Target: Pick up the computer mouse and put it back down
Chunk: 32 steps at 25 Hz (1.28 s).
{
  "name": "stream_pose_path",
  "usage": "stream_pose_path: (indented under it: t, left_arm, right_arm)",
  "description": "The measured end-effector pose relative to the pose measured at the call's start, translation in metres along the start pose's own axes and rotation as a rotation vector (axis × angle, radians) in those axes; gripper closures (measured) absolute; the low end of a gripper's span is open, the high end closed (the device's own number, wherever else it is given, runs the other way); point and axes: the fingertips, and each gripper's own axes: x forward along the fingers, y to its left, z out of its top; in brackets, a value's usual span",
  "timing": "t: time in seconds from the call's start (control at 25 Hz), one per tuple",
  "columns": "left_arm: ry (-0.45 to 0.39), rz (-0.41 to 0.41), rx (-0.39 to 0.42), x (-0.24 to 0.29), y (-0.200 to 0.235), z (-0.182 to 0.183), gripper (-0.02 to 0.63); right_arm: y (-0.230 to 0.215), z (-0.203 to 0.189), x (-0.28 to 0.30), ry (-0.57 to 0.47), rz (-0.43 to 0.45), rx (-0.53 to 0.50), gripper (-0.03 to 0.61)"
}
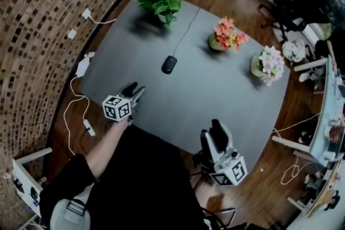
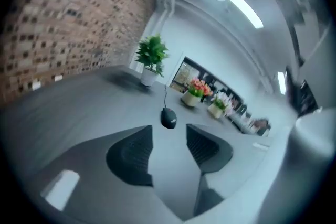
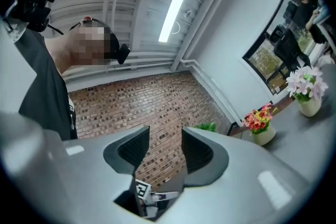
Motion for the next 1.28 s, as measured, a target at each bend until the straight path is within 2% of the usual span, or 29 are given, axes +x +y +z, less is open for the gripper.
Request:
stream_pose_path:
  t: [0.04, 0.08, 0.12, 0.2, 0.28, 0.36, 0.52, 0.64, 0.8, 0.88, 1.0, 1.16, 1.28]
  left_arm:
    - [-0.062, -0.069, -0.111, -0.023, -0.004, 0.006, 0.463]
    - [-0.140, -0.129, -0.198, -0.046, -0.007, 0.019, 0.511]
    - [-0.223, -0.156, -0.254, -0.071, -0.006, 0.034, 0.569]
    - [-0.368, -0.119, -0.295, -0.129, 0.004, 0.058, 0.597]
    - [-0.470, -0.091, -0.290, -0.186, 0.005, 0.078, 0.611]
    - [-0.537, -0.143, -0.247, -0.229, -0.014, 0.104, 0.611]
    - [-0.591, -0.336, -0.180, -0.261, -0.060, 0.145, 0.611]
    - [-0.677, -0.514, -0.160, -0.290, -0.088, 0.176, 0.611]
    - [-0.687, -0.684, -0.089, -0.333, -0.096, 0.185, 0.611]
    - [-0.680, -0.774, -0.081, -0.353, -0.092, 0.176, 0.611]
    - [-0.669, -0.859, -0.090, -0.381, -0.082, 0.157, 0.609]
    - [-0.638, -0.927, -0.143, -0.417, -0.064, 0.134, 0.609]
    - [-0.614, -0.890, -0.120, -0.446, -0.062, 0.123, 0.584]
  right_arm:
    - [-0.002, -0.004, 0.001, -0.003, 0.020, 0.007, 0.391]
    - [-0.005, -0.009, 0.005, -0.004, 0.046, 0.018, 0.391]
    - [-0.008, -0.017, 0.010, 0.002, 0.077, 0.034, 0.391]
    - [-0.011, -0.038, 0.021, 0.033, 0.136, 0.084, 0.393]
    - [-0.003, -0.059, 0.030, 0.064, 0.166, 0.134, 0.393]
    - [0.016, -0.077, 0.039, 0.084, 0.182, 0.164, 0.393]
    - [0.052, -0.094, 0.052, 0.093, 0.201, 0.166, 0.393]
    - [0.072, -0.103, 0.052, 0.085, 0.166, 0.157, 0.393]
    - [0.110, -0.127, 0.050, 0.072, 0.076, 0.118, 0.393]
    - [0.131, -0.145, 0.037, 0.061, 0.017, 0.091, 0.393]
    - [0.181, -0.174, 0.020, 0.050, -0.040, 0.068, 0.393]
    - [0.260, -0.214, 0.009, 0.055, -0.090, 0.113, 0.393]
    - [0.312, -0.233, -0.004, 0.077, -0.105, 0.098, 0.393]
